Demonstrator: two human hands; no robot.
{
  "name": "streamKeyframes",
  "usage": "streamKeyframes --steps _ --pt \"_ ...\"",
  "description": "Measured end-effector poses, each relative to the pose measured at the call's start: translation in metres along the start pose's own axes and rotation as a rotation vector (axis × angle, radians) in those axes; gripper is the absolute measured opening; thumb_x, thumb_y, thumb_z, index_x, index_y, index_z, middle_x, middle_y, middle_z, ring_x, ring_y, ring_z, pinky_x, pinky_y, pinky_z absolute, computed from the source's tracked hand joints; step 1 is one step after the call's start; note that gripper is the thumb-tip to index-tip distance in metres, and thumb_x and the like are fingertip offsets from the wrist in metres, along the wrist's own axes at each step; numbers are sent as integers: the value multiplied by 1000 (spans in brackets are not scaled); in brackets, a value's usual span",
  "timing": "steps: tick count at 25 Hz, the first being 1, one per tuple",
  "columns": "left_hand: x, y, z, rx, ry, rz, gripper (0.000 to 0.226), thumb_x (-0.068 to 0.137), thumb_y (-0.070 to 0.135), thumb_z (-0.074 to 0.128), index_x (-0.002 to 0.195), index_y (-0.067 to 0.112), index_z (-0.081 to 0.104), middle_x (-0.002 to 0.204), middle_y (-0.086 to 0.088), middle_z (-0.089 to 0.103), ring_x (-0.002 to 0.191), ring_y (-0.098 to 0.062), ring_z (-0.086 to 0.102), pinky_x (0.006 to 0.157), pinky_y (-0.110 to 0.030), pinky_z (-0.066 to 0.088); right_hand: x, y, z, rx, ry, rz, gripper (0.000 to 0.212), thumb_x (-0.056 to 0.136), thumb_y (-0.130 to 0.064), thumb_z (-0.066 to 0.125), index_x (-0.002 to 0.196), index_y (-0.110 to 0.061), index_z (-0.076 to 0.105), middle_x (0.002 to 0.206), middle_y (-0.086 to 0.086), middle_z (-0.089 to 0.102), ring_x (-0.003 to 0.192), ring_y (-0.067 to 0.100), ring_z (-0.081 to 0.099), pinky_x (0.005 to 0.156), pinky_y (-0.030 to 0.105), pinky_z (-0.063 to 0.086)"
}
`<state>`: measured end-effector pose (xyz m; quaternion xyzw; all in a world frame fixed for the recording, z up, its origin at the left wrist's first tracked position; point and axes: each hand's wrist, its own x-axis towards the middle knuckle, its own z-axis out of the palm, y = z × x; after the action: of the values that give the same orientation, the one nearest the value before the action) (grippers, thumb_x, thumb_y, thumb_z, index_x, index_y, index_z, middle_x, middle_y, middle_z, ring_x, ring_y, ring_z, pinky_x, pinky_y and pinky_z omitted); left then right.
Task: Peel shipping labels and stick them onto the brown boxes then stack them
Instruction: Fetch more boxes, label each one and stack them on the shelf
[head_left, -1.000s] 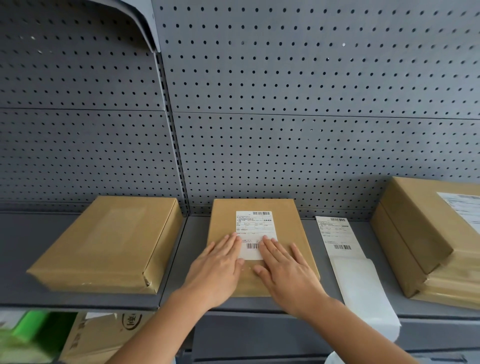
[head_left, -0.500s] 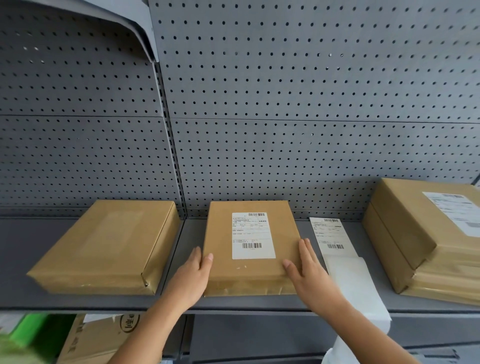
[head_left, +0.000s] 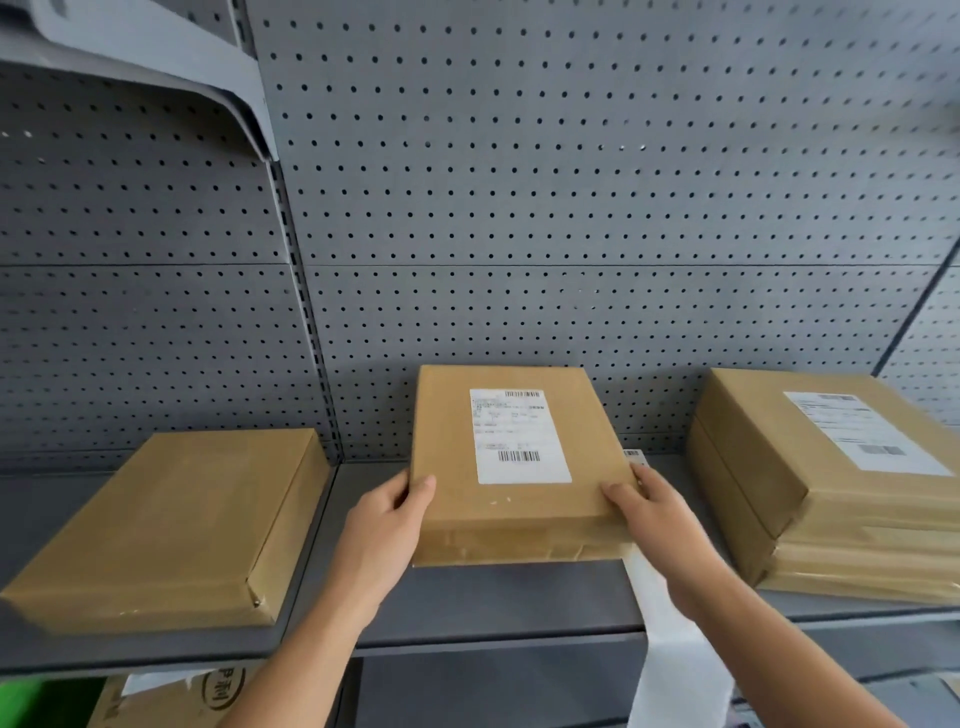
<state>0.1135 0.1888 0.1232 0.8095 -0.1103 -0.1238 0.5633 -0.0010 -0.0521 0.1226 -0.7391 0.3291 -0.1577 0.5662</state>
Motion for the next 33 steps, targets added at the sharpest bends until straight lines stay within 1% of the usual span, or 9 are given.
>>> streamKeyframes --steps 3,6,10,14,17,22,27,30,33 --pt "2 34 17 -49 -37 66 18 103 44 51 110 45 68 90 42 68 89 22 58 74 -9 37 5 -21 -36 1 84 -76 31 97 -31 56 128 -26 58 111 -10 68 100 12 63 82 35 49" --pt "4 68 42 -56 -87 139 27 102 47 50 106 37 75 99 26 76 98 4 67 77 -19 47 4 -39 -78 -39 174 -108 38 97 -35 55 134 -28 55 117 -6 67 103 17 62 73 34 49" --pt "5 109 88 -68 -160 221 33 100 52 49 100 32 75 97 12 78 97 -13 70 89 -36 54 3 -50 -142 4 272 -123 38 97 -38 56 133 -27 54 122 -4 62 107 18 56 86 37 40" --pt "2 146 145 -88 -269 303 34 101 52 49 113 31 73 104 17 76 100 -4 68 79 -25 51 4 -47 -213 51 393 -139 41 90 -39 65 128 -24 58 119 -3 66 107 20 60 86 38 45" --pt "0 162 189 -70 -355 330 38 101 53 48 120 28 71 109 16 73 102 -3 65 77 -22 48 10 -37 -260 80 466 -124 30 89 -35 67 116 -23 64 111 -1 68 101 19 62 84 38 47" --pt "0 179 253 -11 -403 340 40 102 54 47 117 27 72 103 15 70 90 6 58 76 -26 46 31 -14 -313 91 556 -84 17 87 -35 65 102 -29 68 108 -2 69 108 23 62 96 46 49" --pt "10 183 289 21 -419 304 35 102 53 46 109 29 71 96 16 68 82 7 56 68 -14 42 56 8 -338 101 545 -40 15 87 -35 64 100 -30 69 111 0 67 112 25 59 101 49 47" --pt "14 182 304 45 -415 293 43 102 56 45 109 23 73 100 8 74 84 3 60 69 -19 45 69 16 -347 92 526 -26 18 88 -35 63 105 -30 69 111 -2 66 113 24 58 105 50 46" --pt "16 176 316 69 -401 292 45 100 58 45 113 24 71 102 9 73 84 5 58 79 -27 47 78 24 -352 73 512 -13 19 90 -37 63 108 -32 67 113 -3 65 115 23 57 106 49 44"
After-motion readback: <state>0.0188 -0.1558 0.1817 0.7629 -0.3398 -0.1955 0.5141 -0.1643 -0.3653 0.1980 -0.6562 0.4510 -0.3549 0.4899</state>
